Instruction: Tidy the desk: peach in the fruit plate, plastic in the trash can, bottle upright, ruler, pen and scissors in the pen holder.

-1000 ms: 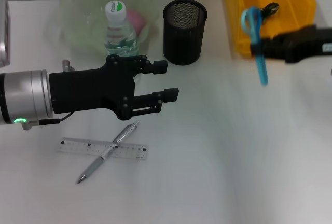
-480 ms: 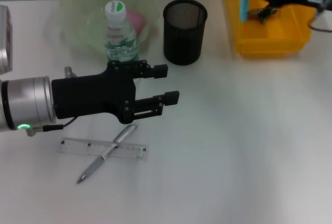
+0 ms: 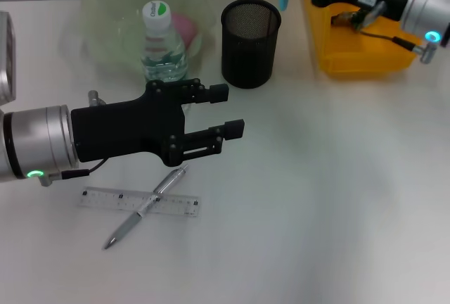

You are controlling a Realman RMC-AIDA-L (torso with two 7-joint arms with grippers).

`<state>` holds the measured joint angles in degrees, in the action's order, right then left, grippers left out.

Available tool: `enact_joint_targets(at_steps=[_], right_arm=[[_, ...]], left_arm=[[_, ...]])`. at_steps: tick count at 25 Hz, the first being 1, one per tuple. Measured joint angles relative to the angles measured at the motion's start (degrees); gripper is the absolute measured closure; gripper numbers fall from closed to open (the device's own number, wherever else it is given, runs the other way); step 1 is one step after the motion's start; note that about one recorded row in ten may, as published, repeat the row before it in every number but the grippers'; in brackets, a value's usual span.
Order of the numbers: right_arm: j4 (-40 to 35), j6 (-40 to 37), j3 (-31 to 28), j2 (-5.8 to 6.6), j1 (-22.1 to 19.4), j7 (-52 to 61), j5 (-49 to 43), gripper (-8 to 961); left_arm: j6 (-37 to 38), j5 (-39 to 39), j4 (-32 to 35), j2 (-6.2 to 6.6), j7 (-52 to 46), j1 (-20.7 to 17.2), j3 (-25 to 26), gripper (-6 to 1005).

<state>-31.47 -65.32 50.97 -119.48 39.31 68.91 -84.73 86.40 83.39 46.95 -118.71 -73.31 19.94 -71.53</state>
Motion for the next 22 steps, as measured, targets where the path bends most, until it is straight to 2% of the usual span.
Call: enact_joint_targets(at_steps=[6, 7, 11, 17, 22], right_arm=[[5.6, 4.7, 0.7, -0.16, 2.0, -7.7, 2.3, 721], [8.6, 4.8, 0.7, -0.2, 2.5, -13.2, 7.0, 721], [11.6, 4.7, 0.7, -0.22, 2.8, -18.6, 11.6, 712], [12.4, 7.6, 6.6, -0.23, 3.2, -18.6, 12.2, 660], [12.8, 9.5, 7.8, -0.22, 3.9, -17.0, 12.1, 616]], left_arm=[[0.0, -1.5, -1.7, 0.06, 2.4, 0.0, 0.1, 405], [0.0, -1.6, -1.8, 0.06, 2.6, 0.1, 0.1, 405], [-0.2, -1.6, -1.8, 0.04, 2.6, 0.3, 0.1, 405], [-0.3, -1.7, -2.1, -0.02, 2.6, 0.9, 0.1, 405], [-0.4, -1.7, -2.3, -0.03, 2.6, 1.3, 0.1, 405]])
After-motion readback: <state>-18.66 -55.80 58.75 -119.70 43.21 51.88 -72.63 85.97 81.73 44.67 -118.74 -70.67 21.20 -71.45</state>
